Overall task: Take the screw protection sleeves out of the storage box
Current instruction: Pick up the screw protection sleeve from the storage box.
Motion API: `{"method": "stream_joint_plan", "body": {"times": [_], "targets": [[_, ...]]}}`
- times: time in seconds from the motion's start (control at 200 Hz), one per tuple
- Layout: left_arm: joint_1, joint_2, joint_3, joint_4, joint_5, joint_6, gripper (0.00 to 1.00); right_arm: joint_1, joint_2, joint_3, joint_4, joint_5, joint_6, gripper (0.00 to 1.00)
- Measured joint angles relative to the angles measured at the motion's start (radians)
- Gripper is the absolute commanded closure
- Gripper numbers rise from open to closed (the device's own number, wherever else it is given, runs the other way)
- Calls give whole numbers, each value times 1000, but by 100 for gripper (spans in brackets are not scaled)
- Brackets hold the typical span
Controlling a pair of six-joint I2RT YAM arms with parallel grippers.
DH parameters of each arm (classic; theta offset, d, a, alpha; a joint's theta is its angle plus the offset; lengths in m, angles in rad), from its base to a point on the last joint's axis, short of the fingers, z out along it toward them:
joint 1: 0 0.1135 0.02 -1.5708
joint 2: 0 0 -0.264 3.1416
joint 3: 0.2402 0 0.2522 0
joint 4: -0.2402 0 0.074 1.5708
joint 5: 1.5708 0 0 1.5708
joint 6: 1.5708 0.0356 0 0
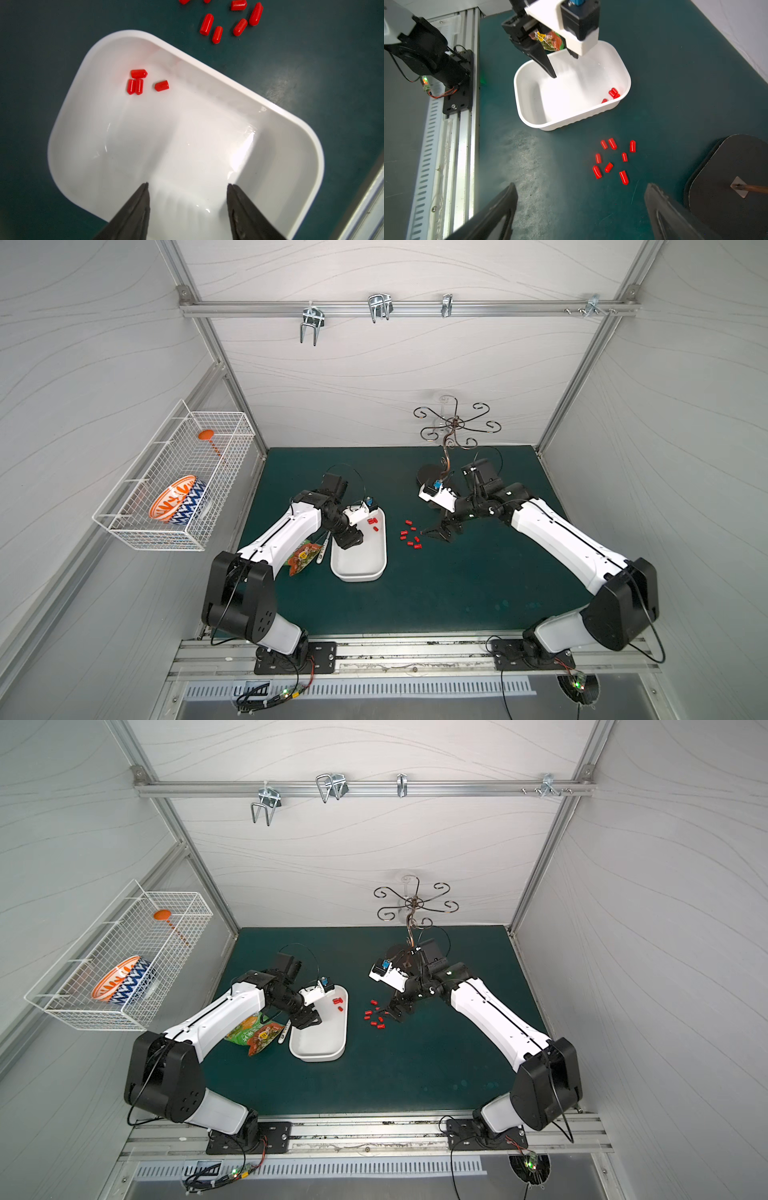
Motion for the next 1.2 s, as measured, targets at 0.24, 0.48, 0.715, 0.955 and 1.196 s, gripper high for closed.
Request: {"method": "stream_joint_plan", "body": {"times": [0.24,0.48,0.715,0.955,1.196], "targets": [[0,73,25,67,21,201,39,-27,-2,-119,89,-121,-19,1],[0,227,120,42,129,509,44,-17,-24,-283,323,-195,66,2],[-10,366,268,11,148,691,52,4,-34,-359,483,-201,153,2],[-31,451,339,-24,109,775,58,-5,-35,-346,496,-190,158,2],[-52,494,344,-24,72,793,62,-41,-43,-345,493,-192,159,2]]}}
